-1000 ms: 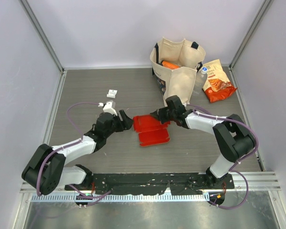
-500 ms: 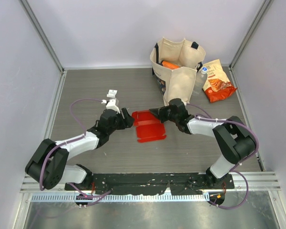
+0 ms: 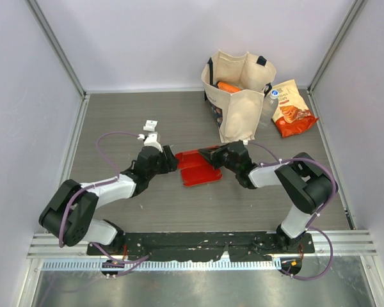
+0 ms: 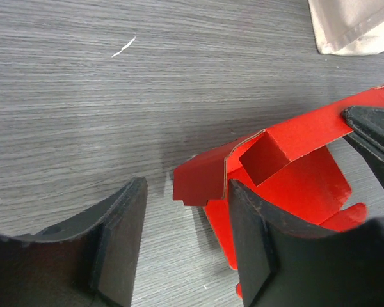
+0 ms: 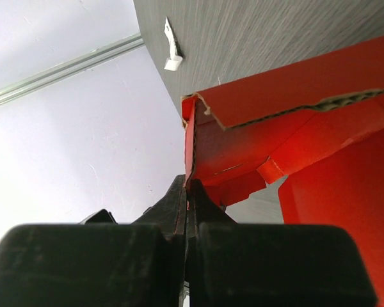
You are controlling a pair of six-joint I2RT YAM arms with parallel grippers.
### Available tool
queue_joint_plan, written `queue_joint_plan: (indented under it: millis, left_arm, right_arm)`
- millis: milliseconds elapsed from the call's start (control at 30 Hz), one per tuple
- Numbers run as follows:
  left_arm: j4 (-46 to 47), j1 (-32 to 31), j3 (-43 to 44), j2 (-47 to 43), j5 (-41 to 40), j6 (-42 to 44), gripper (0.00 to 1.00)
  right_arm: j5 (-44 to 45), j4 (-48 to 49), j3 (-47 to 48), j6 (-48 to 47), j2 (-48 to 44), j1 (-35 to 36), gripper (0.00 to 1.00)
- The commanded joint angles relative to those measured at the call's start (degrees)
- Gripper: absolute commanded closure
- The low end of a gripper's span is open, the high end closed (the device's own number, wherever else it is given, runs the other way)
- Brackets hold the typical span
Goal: Fold the paper box
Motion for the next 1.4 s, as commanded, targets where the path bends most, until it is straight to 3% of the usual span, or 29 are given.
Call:
queue_joint_plan:
  millis: [0,233,433,800,1167,1367]
  left_arm:
    - [2.38,-0.46,1.54,0.93,-1.84,1.38,0.45]
    - [4.40,-0.64,0.65,2.69,-0.10,-0.55,0.56]
    - [9.58,-2.83,1.27,6.56,7.54,-9.87,0.76]
    - [15.81,-4.68,2.59,7.62,15.11,-13.47,0.84]
    - [14.07,-7.06,4.35,12.36,12.66,-8.29,0.83]
    - [13.19,-7.06,1.10,8.95,11.87,-6.45,0.66]
  right_arm:
    - [2.53,5.63,-1.62,-1.10,0.66,0.61,1.00]
    - [3.24,7.82,-4.52,-0.75,1.45,1.05,1.00]
    - [4.47,9.66,-5.23,0.74,1.45,2.01,1.00]
    - [6.58,14.14,-8.39,2.94,2.23,3.24,0.99]
    - [7.28,17.23,-9.88,3.47,2.77,3.95,1.00]
    - [6.23,16.88,-10.50,-1.18,1.71,4.12,1.00]
